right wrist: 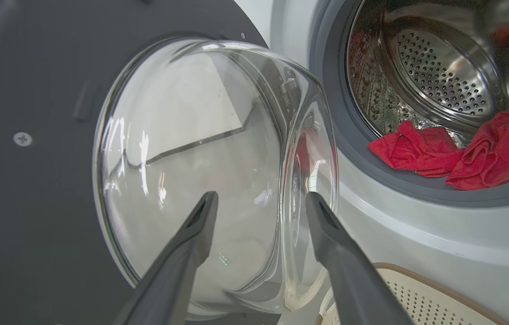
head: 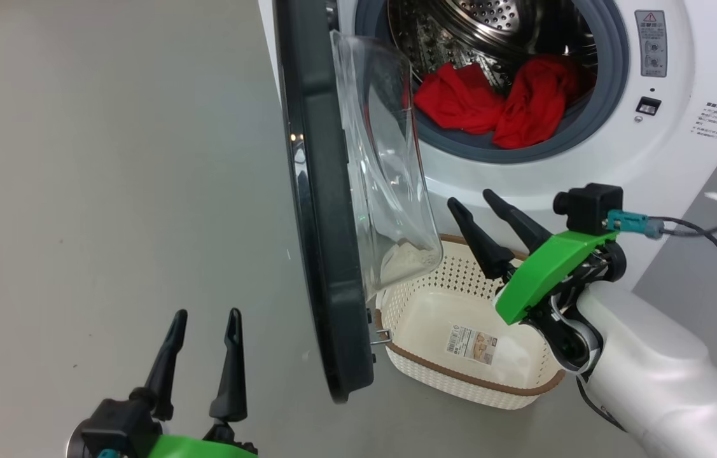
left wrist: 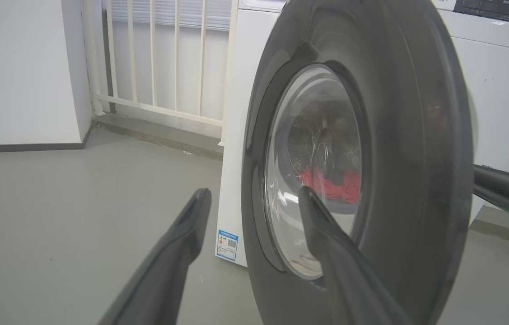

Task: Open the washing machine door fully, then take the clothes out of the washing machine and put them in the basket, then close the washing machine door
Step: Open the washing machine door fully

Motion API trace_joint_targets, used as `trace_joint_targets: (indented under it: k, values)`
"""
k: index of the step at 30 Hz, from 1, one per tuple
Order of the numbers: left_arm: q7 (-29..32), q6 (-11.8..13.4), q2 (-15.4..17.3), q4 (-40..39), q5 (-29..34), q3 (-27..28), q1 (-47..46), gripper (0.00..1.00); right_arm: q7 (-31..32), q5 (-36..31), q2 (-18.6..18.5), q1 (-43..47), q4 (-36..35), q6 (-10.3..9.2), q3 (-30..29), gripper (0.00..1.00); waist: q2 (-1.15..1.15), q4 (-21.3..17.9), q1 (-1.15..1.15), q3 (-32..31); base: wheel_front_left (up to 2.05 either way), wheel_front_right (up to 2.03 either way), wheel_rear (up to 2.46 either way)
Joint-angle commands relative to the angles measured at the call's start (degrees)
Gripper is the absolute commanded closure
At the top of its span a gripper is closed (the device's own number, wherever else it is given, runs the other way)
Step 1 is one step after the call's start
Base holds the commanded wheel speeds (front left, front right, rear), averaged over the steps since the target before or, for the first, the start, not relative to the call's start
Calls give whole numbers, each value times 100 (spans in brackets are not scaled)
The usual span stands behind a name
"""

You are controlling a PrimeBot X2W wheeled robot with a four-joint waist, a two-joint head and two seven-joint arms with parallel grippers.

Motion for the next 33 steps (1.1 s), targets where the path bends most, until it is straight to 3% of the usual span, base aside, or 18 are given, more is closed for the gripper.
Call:
trace_joint_targets:
  k: [1,8,9,13,16,25,33]
  values:
    - [-28,45,84,-182,-7,203,-55,0,-68,-486,168,223,-81,36,-379,0,0,-28,0,1,0,0,0]
    - [-28,68,80,-262,26,219,-36,0,-68,-3071,744,1173,-712,36,-2258,0,0,-71,0,-15,0,0,0]
    - [-28,68,80,-262,26,219,-36,0,-68,-3071,744,1173,-712,36,-2258,0,0,-71,0,-15,0,0,0]
    - [-29,90,62,-311,8,256,-32,0,-68,-4217,998,1807,-1455,36,-3069,0,0,-60,0,-29,0,0,0]
    - [-29,90,47,-331,-13,272,-34,0,-68,-4726,1078,2255,-1931,36,-3413,0,0,-48,0,-27,0,0,0]
    - [-29,106,22,-345,33,317,7,0,-69,-4955,1093,3154,-2716,36,-3486,0,0,-44,0,-79,0,0,0]
    - [-29,115,5,-263,27,303,60,0,-69,-4912,1094,3549,-2895,36,-3426,0,0,-66,0,-156,0,0,0]
